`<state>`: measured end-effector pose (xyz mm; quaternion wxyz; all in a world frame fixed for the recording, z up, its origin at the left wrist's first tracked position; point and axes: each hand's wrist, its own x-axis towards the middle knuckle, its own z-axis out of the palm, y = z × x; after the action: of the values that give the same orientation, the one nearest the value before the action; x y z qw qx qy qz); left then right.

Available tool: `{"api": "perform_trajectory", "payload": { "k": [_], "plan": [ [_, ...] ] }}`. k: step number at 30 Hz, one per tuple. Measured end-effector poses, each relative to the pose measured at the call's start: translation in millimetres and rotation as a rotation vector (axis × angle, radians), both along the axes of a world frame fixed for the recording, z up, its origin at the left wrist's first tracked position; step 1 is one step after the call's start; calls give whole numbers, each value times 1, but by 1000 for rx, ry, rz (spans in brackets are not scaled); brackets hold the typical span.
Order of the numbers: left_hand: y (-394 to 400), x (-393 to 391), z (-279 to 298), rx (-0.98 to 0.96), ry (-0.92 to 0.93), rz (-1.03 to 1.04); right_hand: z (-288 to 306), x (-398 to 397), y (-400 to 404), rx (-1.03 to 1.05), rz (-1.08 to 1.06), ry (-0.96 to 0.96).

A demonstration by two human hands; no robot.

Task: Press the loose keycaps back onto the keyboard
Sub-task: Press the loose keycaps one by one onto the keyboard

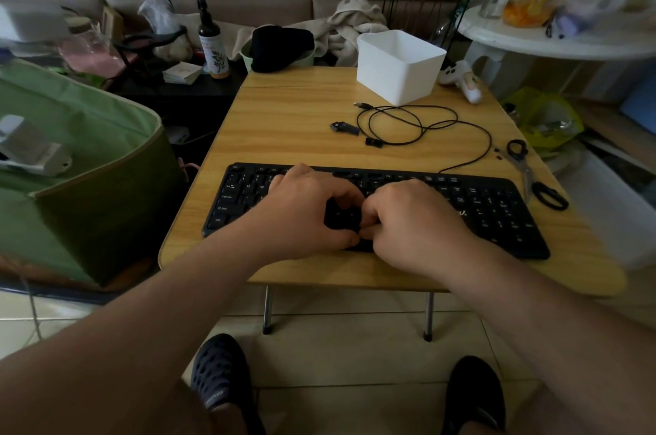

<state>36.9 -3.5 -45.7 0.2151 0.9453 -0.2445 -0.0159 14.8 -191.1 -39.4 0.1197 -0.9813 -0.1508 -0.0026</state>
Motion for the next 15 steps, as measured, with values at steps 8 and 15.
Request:
{"api": "perform_trajectory", "payload": {
  "k": [8, 15],
  "plan": [
    [6, 3, 7, 0, 34, 1, 8, 8, -19, 327, -135, 115],
    [2, 5, 6, -37, 32, -9, 6, 9, -19, 263, -167, 123]
  ]
}}
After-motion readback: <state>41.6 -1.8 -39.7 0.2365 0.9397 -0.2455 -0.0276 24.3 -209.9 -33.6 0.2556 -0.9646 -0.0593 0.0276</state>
